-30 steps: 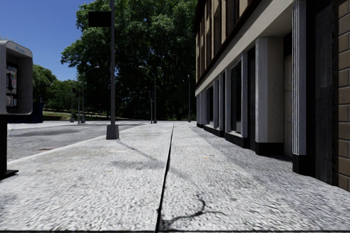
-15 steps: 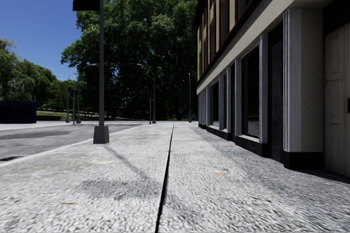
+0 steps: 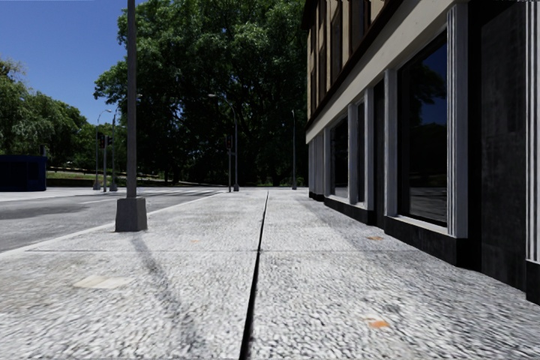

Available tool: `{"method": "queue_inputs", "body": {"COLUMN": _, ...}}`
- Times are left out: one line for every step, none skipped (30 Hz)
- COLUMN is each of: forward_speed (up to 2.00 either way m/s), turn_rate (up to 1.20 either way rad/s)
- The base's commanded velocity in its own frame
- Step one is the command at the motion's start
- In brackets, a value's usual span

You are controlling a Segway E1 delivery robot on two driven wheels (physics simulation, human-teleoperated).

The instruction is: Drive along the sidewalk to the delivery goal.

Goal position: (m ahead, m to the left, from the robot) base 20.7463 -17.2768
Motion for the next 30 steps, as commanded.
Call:
{"method": "queue_inputs", "body": {"forward_speed": 2.0, "turn_rate": 0.0}}
{"method": "queue_inputs", "body": {"forward_speed": 2.0, "turn_rate": 0.0}}
{"method": "queue_inputs", "body": {"forward_speed": 2.0, "turn_rate": 0.0}}
{"method": "queue_inputs", "body": {"forward_speed": 2.0, "turn_rate": 0.0}}
{"method": "queue_inputs", "body": {"forward_speed": 2.0, "turn_rate": 0.0}}
{"method": "queue_inputs", "body": {"forward_speed": 2.0, "turn_rate": 0.0}}
{"method": "queue_inputs", "body": {"forward_speed": 2.0, "turn_rate": 0.0}}
{"method": "queue_inputs", "body": {"forward_speed": 2.0, "turn_rate": 0.0}}
{"method": "queue_inputs", "body": {"forward_speed": 2.0, "turn_rate": 0.0}}
{"method": "queue_inputs", "body": {"forward_speed": 2.0, "turn_rate": 0.0}}
{"method": "queue_inputs", "body": {"forward_speed": 2.0, "turn_rate": 0.0}}
{"method": "queue_inputs", "body": {"forward_speed": 2.0, "turn_rate": 0.0}}
{"method": "queue_inputs", "body": {"forward_speed": 2.0, "turn_rate": 0.0}}
{"method": "queue_inputs", "body": {"forward_speed": 2.0, "turn_rate": 0.0}}
{"method": "queue_inputs", "body": {"forward_speed": 2.0, "turn_rate": 0.0}}
{"method": "queue_inputs", "body": {"forward_speed": 2.0, "turn_rate": 0.0}}
{"method": "queue_inputs", "body": {"forward_speed": 2.0, "turn_rate": 0.0}}
{"method": "queue_inputs", "body": {"forward_speed": 2.0, "turn_rate": 0.0}}
{"method": "queue_inputs", "body": {"forward_speed": 2.0, "turn_rate": 0.0}}
{"method": "queue_inputs", "body": {"forward_speed": 2.0, "turn_rate": 0.0}}
{"method": "queue_inputs", "body": {"forward_speed": 2.0, "turn_rate": 0.0}}
{"method": "queue_inputs", "body": {"forward_speed": 2.0, "turn_rate": 0.0}}
{"method": "queue_inputs", "body": {"forward_speed": 2.0, "turn_rate": 0.0}}
{"method": "queue_inputs", "body": {"forward_speed": 2.0, "turn_rate": 0.0}}
{"method": "queue_inputs", "body": {"forward_speed": 2.0, "turn_rate": 0.0}}
{"method": "queue_inputs", "body": {"forward_speed": 2.0, "turn_rate": 0.0}}
{"method": "queue_inputs", "body": {"forward_speed": 2.0, "turn_rate": 0.0}}
{"method": "queue_inputs", "body": {"forward_speed": 2.0, "turn_rate": 0.0}}
{"method": "queue_inputs", "body": {"forward_speed": 2.0, "turn_rate": 0.0}}
{"method": "queue_inputs", "body": {"forward_speed": 2.0, "turn_rate": 0.0}}
